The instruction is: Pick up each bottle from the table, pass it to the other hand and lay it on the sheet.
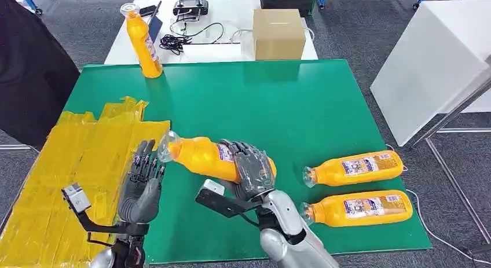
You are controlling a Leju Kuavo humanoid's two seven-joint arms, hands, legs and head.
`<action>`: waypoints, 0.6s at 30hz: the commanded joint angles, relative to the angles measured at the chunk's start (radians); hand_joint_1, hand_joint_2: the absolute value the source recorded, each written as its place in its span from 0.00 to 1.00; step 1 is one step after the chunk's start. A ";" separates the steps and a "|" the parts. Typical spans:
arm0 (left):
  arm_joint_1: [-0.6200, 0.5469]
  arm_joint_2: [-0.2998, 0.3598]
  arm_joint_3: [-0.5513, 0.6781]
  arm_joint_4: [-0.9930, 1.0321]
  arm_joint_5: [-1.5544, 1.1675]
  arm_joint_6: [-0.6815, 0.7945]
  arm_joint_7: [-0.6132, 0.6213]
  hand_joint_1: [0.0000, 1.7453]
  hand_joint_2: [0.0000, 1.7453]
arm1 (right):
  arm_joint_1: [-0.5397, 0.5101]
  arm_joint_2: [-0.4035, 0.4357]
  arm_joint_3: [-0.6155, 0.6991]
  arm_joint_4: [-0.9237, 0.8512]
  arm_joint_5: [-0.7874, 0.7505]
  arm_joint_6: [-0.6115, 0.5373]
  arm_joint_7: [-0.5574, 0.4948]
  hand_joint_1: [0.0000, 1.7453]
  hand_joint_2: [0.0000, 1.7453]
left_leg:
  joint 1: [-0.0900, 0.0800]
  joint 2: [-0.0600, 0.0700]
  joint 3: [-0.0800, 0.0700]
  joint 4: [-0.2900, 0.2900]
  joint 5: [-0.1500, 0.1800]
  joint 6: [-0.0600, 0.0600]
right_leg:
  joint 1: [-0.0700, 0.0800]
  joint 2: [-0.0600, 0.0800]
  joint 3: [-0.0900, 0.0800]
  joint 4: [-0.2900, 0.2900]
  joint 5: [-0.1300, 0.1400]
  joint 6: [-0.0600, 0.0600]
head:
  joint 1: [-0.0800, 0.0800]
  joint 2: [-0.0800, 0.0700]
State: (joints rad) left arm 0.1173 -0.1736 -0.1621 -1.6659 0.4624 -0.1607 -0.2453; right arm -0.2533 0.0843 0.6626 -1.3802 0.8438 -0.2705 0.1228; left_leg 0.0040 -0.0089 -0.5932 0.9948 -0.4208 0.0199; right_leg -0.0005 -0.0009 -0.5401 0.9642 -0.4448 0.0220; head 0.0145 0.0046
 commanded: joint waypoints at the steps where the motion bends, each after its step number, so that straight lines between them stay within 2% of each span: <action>1: -0.025 0.023 0.009 0.071 0.051 -0.084 0.010 0.00 1.00 | -0.086 0.023 0.039 0.112 -0.025 0.012 -0.005 1.00 1.00 | 0.000 0.003 0.004 -0.002 -0.001 -0.001 | 0.000 0.002 0.004 -0.002 0.000 0.000 | 0.000 0.000; 8: -0.018 0.007 0.037 0.069 0.169 -0.179 0.026 0.00 1.00 | -0.120 0.046 0.042 0.146 -0.037 0.032 -0.014 1.00 1.00 | 0.001 0.003 0.005 -0.001 -0.002 -0.001 | 0.001 0.002 0.005 -0.002 -0.001 0.000 | 0.000 0.000; 14: -0.008 0.006 0.116 0.068 0.193 -0.167 0.014 0.00 1.00 | -0.108 0.077 0.101 0.139 -0.056 0.061 -0.029 1.00 1.00 | 0.001 0.004 0.005 -0.002 -0.002 -0.001 | 0.001 0.003 0.004 -0.002 -0.001 0.000 | 0.000 0.000; 18: -0.008 0.006 0.116 0.068 0.193 -0.167 0.014 0.00 1.00 | -0.108 0.077 0.101 0.139 -0.056 0.061 -0.029 1.00 1.00 | 0.000 0.002 0.005 -0.001 -0.002 -0.001 | 0.001 0.002 0.004 -0.002 -0.001 0.000 | 0.000 0.000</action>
State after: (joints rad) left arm 0.1201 -0.1728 -0.1008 -1.6499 0.6546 -0.3265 -0.2323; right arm -0.3152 0.1594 0.7099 -1.3050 0.7939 -0.2151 0.0992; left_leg 0.0040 -0.0090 -0.5933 0.9947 -0.4208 0.0199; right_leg 0.0000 -0.0010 -0.5404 0.9643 -0.4448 0.0220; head 0.0145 0.0046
